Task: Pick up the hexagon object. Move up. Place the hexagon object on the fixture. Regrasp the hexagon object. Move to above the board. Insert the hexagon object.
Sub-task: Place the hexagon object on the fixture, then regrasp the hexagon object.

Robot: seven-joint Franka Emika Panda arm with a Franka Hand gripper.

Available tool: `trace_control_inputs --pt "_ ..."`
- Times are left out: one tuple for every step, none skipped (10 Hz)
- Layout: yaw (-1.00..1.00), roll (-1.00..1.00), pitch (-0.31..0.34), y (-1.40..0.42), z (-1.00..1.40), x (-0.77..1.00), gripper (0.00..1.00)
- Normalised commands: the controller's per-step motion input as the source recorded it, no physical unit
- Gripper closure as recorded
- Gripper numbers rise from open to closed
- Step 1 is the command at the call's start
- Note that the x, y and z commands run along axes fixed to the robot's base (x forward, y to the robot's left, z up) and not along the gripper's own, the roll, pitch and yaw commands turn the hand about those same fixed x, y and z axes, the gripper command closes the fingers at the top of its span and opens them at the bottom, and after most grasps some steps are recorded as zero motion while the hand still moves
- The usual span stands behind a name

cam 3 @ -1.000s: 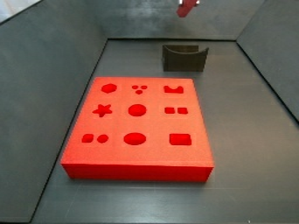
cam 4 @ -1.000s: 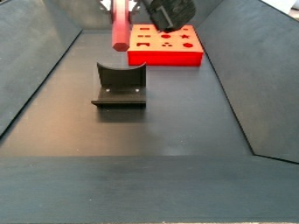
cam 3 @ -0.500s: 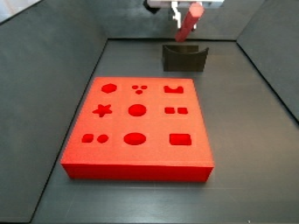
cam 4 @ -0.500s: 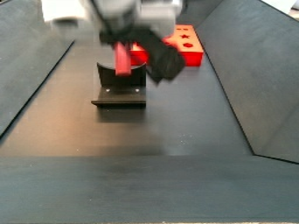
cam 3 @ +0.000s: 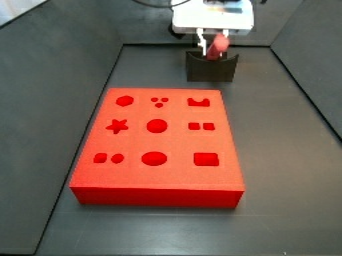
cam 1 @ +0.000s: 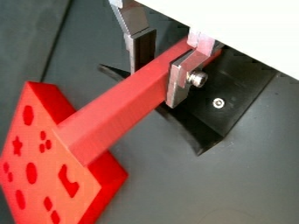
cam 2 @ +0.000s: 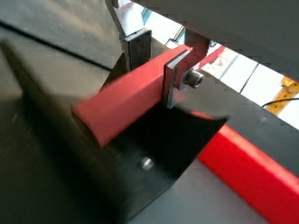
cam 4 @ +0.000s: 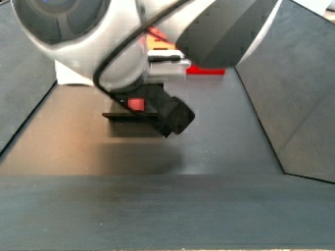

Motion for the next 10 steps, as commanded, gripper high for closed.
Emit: trace_control_inputs --pt "-0.13 -0.15 -0.040 0.07 -0.34 0.10 1.00" --pt "-0.09 -0.12 -0.046 0.03 -0.26 0.07 1.00" --pt "-0.07 -0.12 -0.046 0.02 -0.25 0.07 1.00" --pt "-0.07 -0.12 -0.045 0.02 -0.25 0.06 1.00" --pt "0.00 0.00 0.000 0.00 0.00 0.00 0.00" --pt "0.03 -0.05 0.018 0.00 1.00 0.00 0.00" --pt "0.04 -0.04 0.024 0.00 1.00 -0.01 0.00" --pt "0.04 -0.03 0.032 0.01 1.00 -0.02 0.00" --pt "0.03 0.01 0.052 0.00 1.00 -0.03 0.00" --pt "0.02 0.02 0.063 0.00 1.00 -0.03 0.00"
